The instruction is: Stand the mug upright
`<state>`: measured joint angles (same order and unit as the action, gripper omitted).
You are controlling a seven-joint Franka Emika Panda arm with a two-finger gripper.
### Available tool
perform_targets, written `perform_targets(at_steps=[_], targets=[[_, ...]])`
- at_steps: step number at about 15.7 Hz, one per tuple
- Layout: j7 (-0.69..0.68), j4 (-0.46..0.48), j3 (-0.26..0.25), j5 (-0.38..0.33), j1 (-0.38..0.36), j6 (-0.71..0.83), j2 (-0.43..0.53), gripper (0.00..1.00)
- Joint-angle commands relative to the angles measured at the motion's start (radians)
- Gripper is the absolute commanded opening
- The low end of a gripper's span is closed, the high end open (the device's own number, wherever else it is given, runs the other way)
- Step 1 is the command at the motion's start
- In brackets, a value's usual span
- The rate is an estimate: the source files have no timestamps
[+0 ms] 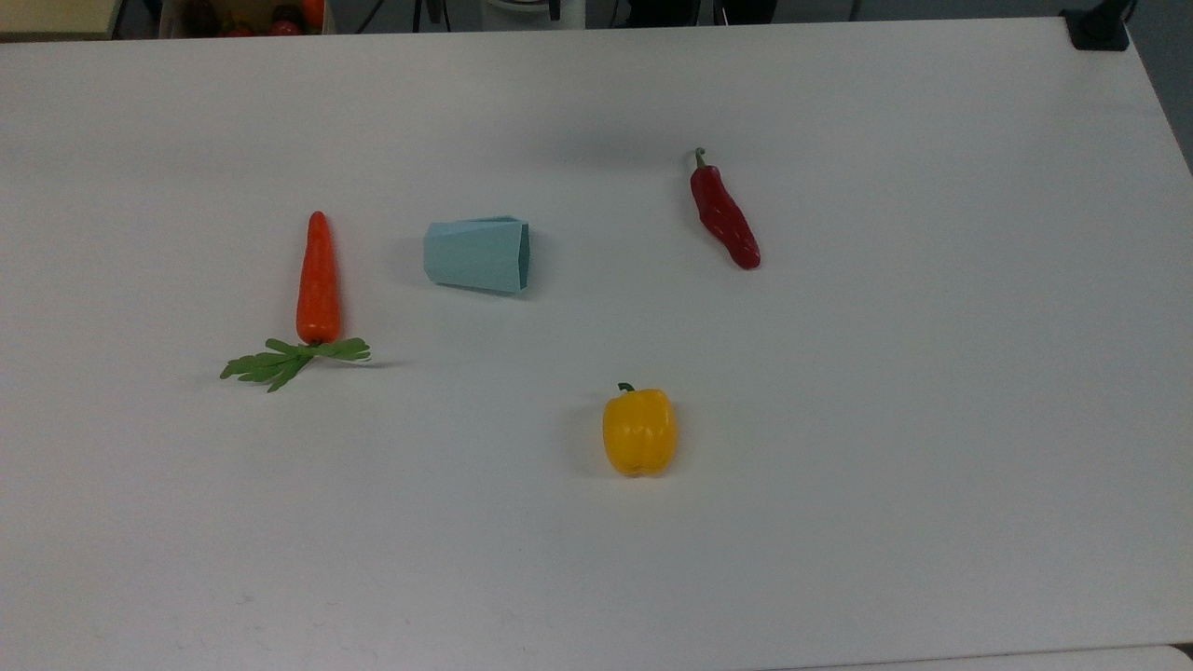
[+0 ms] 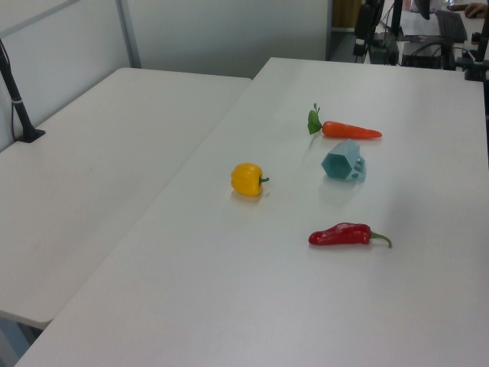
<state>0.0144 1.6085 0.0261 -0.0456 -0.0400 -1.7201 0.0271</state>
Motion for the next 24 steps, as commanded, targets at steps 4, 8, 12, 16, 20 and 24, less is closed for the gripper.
perform_targets(at_steps=[4, 8, 12, 16, 20, 24], targets=[[-0.005, 0.036, -0.011, 0.006, -0.029, -0.027, 0.024, 1.0], [-0.005, 0.037, -0.011, 0.006, -0.031, -0.027, 0.025, 1.0], [-0.007, 0.037, -0.011, 0.006, -0.031, -0.027, 0.027, 1.0], [-0.01, 0.037, -0.012, 0.006, -0.031, -0.027, 0.028, 1.0], [-0.01, 0.039, -0.015, 0.015, -0.029, -0.027, 0.02, 1.0], [-0.01, 0.039, -0.017, 0.02, -0.024, -0.027, 0.02, 1.0]])
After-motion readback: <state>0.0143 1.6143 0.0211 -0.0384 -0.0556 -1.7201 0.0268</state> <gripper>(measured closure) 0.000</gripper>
